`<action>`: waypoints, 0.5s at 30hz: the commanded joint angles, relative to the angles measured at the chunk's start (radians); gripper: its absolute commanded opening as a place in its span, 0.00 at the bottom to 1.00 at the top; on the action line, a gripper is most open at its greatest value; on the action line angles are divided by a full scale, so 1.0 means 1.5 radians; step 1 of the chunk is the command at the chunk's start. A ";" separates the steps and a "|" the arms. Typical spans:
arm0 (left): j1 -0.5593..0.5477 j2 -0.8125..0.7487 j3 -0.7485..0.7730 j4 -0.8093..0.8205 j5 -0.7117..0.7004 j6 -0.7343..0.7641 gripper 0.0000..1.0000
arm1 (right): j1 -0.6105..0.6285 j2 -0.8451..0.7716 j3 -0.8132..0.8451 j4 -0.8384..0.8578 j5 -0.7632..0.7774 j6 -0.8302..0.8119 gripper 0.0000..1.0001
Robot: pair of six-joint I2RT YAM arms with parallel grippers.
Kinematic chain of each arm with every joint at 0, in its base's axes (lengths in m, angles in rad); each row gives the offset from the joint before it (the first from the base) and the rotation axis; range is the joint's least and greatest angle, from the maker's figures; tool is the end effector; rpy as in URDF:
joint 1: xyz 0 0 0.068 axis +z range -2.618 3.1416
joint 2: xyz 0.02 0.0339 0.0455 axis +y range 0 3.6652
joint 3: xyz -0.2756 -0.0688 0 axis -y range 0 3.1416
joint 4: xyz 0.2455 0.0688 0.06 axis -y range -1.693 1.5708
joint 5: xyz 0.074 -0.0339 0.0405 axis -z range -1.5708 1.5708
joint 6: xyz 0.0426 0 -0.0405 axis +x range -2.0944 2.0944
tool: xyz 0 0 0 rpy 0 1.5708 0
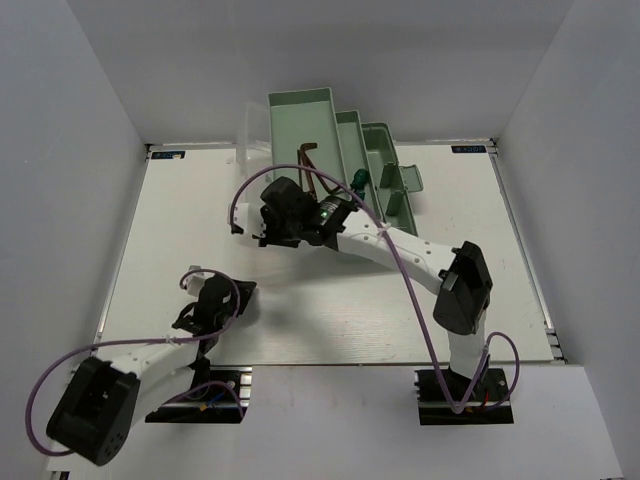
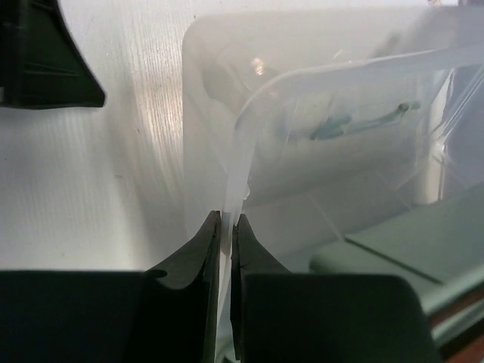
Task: Sort the tools into containers
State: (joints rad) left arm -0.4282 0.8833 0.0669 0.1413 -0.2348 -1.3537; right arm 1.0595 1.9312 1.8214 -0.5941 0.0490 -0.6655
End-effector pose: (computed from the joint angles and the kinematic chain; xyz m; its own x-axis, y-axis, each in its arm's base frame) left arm 0.1379 -0.0521 0.1166 -0.3555 -0.8817 -0.3101 -0.5038 0.4602 -0.7310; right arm 0.2253 0.3972 0.3287 0.2775 -0.7659 -0.5801 -0.8663 0.0615 -0.4956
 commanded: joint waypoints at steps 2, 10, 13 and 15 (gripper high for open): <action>0.018 0.114 0.015 0.181 -0.026 -0.003 0.40 | 0.002 -0.113 0.045 0.084 -0.007 -0.003 0.00; 0.049 0.392 0.098 0.480 0.036 -0.003 0.43 | 0.001 -0.139 -0.022 0.076 -0.015 0.009 0.00; 0.063 0.411 0.140 0.503 0.057 0.013 0.43 | -0.002 -0.143 -0.032 0.075 -0.018 0.013 0.00; 0.070 0.420 0.167 0.510 0.074 0.019 0.43 | 0.000 -0.142 -0.035 0.075 -0.018 0.016 0.00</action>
State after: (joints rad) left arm -0.3408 1.5196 0.2535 0.7822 -0.1772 -1.3506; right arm 1.0485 1.8229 1.7500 -0.6205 0.0231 -0.6086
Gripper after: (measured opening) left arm 0.427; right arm 0.081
